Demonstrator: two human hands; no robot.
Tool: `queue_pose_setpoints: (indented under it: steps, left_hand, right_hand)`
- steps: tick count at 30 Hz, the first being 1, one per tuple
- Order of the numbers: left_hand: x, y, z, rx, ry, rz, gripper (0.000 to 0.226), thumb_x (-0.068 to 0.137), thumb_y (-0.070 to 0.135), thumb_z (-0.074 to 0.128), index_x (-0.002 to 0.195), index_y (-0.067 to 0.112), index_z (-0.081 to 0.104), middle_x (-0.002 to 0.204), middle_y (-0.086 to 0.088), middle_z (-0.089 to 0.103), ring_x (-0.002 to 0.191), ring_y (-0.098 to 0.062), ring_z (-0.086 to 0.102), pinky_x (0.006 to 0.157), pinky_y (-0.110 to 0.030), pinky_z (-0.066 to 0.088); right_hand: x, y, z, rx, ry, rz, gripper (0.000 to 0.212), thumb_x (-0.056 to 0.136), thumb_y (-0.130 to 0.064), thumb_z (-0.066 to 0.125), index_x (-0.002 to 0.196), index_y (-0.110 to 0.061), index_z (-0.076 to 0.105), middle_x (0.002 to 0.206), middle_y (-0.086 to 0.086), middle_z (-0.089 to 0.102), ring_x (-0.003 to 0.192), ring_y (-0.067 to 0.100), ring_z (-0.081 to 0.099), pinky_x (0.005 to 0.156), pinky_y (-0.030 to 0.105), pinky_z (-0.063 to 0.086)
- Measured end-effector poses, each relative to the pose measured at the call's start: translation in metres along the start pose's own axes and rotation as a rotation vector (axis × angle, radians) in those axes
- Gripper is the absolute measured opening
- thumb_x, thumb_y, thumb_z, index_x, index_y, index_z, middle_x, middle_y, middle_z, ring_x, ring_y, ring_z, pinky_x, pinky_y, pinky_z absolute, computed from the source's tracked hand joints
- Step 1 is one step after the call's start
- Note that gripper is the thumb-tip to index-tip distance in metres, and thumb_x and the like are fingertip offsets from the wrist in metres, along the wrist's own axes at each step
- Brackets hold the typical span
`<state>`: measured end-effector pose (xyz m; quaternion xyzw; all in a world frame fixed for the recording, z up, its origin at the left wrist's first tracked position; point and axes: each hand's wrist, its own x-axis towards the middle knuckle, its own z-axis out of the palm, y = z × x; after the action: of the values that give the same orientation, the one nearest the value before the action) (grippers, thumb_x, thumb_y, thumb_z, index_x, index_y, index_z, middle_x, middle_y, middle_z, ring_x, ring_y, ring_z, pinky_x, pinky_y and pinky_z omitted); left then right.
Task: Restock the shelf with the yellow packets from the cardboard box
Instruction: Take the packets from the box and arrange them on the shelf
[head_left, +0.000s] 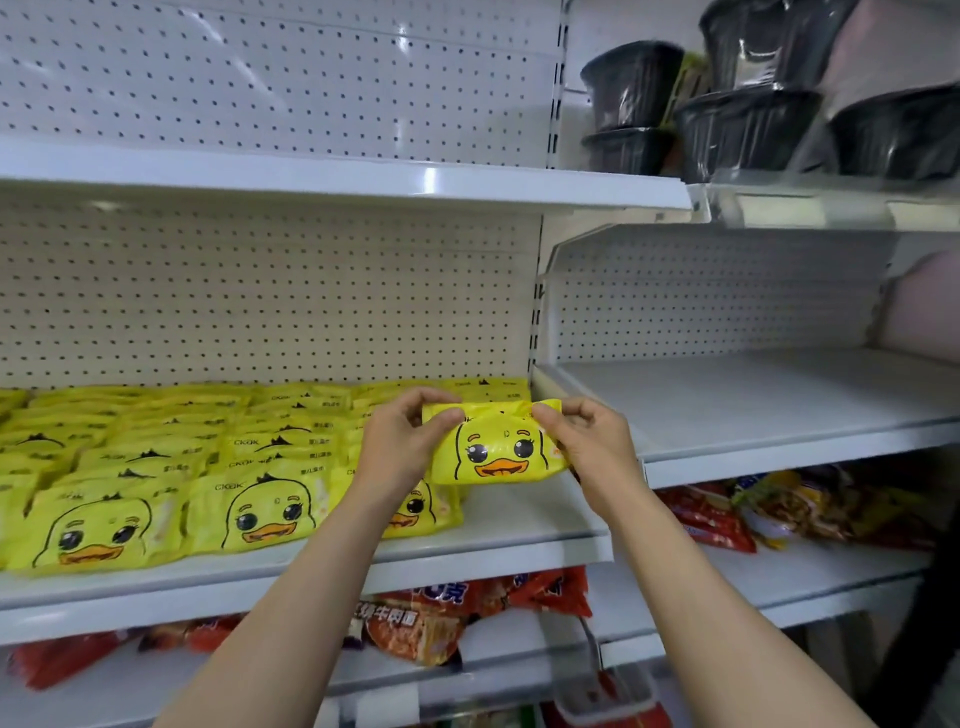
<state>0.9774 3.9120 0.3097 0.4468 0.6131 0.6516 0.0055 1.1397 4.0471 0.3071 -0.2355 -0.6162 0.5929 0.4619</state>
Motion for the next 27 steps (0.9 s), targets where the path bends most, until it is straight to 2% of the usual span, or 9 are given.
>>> queue_pose_setpoints:
  steps: [3,5,7,11,13,15,17,22,27]
  left_hand:
    - [0.009,-0.008,-0.001,-0.056,-0.018,-0.086,0.010,0.078,0.023,0.080,0.087,0.023,0.075,0.059,0.011,0.049,0.057,-0.008,0.035,0.053,-0.023,0.032]
    - [0.015,-0.012,-0.005,-0.142,-0.026,-0.158,0.010,0.076,0.021,0.081,0.083,0.022,0.074,0.080,-0.005,0.068,0.071,-0.014,0.050,0.067,-0.030,0.042]
    - [0.021,-0.015,-0.009,-0.205,-0.032,-0.209,0.010,0.076,0.017,0.081,0.081,0.018,0.073,0.094,-0.006,0.073,0.085,-0.016,0.059,0.080,-0.034,0.047]
    - [0.034,-0.020,-0.013,-0.321,-0.073,-0.319,0.008,0.080,0.012,0.077,0.082,0.015,0.070,0.090,-0.008,0.072,0.084,-0.021,0.062,0.077,-0.035,0.050]
    - [0.039,-0.024,-0.010,-0.367,-0.060,-0.346,0.009,0.082,0.011,0.075,0.082,0.015,0.067,0.088,-0.008,0.071,0.082,-0.023,0.063,0.075,-0.036,0.051]
    - [0.044,-0.028,-0.007,-0.389,-0.021,-0.351,0.010,0.082,0.012,0.076,0.082,0.016,0.067,0.090,-0.008,0.071,0.084,-0.023,0.063,0.081,-0.041,0.051]
    - [0.046,-0.033,-0.005,-0.415,0.020,-0.353,0.009,0.082,0.011,0.076,0.082,0.015,0.068,0.091,-0.008,0.070,0.087,-0.025,0.063,0.086,-0.044,0.052]
    - [0.048,-0.043,-0.010,-0.476,0.084,-0.382,0.008,0.086,0.008,0.071,0.087,0.014,0.066,0.092,-0.007,0.071,0.085,-0.025,0.066,0.091,-0.049,0.051]
    - [0.053,-0.047,-0.007,-0.425,0.094,-0.371,0.007,0.084,0.017,0.074,0.086,0.020,0.069,0.105,-0.012,0.072,0.106,-0.035,0.064,0.099,-0.056,0.047]
  right_hand:
    - [0.007,0.001,-0.003,0.028,0.034,0.002,0.011,0.082,-0.011,0.079,0.085,-0.005,0.070,0.087,0.023,0.073,0.077,0.027,0.065,0.072,0.040,0.055]
    - [0.011,-0.001,-0.003,0.051,0.062,0.009,0.011,0.081,-0.015,0.079,0.079,-0.008,0.071,0.083,0.022,0.071,0.074,0.027,0.064,0.061,0.034,0.054]
    - [0.016,0.001,0.000,0.095,0.080,0.028,0.014,0.081,-0.019,0.080,0.077,-0.009,0.071,0.083,0.022,0.068,0.074,0.029,0.062,0.062,0.034,0.053]
    - [0.025,0.009,0.016,0.084,0.116,0.025,0.017,0.086,-0.027,0.076,0.075,-0.021,0.064,0.078,0.012,0.063,0.067,0.023,0.054,0.051,0.026,0.043]
    - [0.028,0.012,0.025,0.024,0.121,-0.029,0.013,0.092,-0.030,0.070,0.082,-0.025,0.063,0.076,0.004,0.066,0.065,0.019,0.056,0.051,0.024,0.045]
    - [0.030,0.015,0.033,0.014,0.125,-0.032,0.011,0.092,-0.034,0.068,0.095,-0.026,0.062,0.082,-0.002,0.071,0.067,0.013,0.062,0.056,0.025,0.050]
    - [0.032,0.020,0.036,0.051,0.125,0.042,0.025,0.086,-0.039,0.074,0.101,-0.023,0.062,0.094,-0.002,0.075,0.080,0.013,0.070,0.069,0.032,0.057]
    - [0.028,0.036,0.031,0.222,0.108,0.092,0.016,0.086,-0.006,0.073,0.097,-0.005,0.063,0.091,0.011,0.074,0.082,0.020,0.069,0.073,0.026,0.060]
    - [0.036,0.035,0.031,0.340,0.078,0.139,0.005,0.090,-0.013,0.070,0.089,-0.011,0.066,0.091,0.009,0.073,0.080,0.018,0.067,0.067,0.025,0.058]
